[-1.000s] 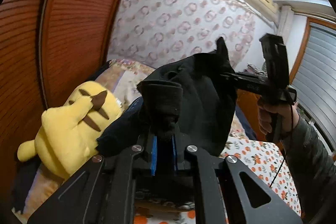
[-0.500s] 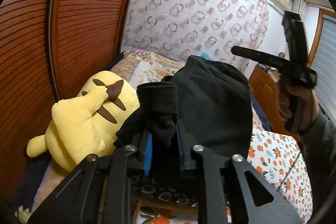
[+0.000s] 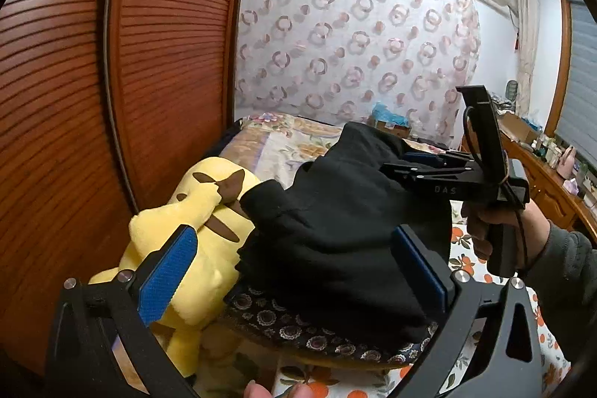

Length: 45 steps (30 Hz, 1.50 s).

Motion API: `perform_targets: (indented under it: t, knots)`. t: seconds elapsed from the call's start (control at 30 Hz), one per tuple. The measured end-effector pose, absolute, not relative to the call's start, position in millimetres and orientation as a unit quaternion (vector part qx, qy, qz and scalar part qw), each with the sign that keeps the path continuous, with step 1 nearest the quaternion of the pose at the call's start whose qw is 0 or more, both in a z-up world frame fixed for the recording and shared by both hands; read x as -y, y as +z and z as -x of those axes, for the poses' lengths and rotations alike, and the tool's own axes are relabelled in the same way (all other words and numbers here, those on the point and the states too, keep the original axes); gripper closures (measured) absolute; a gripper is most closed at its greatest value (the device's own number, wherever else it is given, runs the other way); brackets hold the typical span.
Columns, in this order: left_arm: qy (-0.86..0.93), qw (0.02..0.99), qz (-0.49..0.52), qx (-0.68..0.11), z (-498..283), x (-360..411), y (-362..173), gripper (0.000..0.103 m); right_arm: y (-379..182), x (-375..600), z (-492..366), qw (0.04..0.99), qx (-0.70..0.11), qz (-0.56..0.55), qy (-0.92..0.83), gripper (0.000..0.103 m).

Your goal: Fold small clothes

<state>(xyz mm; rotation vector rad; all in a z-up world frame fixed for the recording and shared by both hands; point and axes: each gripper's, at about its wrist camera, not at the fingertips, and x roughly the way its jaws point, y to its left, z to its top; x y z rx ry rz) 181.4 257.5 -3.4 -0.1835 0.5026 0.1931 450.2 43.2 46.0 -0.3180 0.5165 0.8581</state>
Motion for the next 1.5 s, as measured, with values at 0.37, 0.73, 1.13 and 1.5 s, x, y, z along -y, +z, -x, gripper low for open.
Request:
perform_targets:
  t: [0.37,0.73,1.13,1.5]
  knots:
    - [0.087,0.965,0.062,-0.241,-159,-227,6,0.0,36,12,-362,0.888,-0.211,0.12,0.39,0.034]
    - [0.029,0.969,0.037,-0.242,-137,-155,6,0.0,28,102,-250,0.913,-0.199,0.078,0.348,0.018]
    - [-0.021,0.967,0.015,-0.253,-115,-76,-5,0.0,12,167,-145,0.948,-0.197,0.053,0.245,0.016]
    - [-0.054,0.967,0.01,-0.248,-99,-29,5,0.0,27,199,-69,0.969,-0.178,0.018,0.171,0.016]
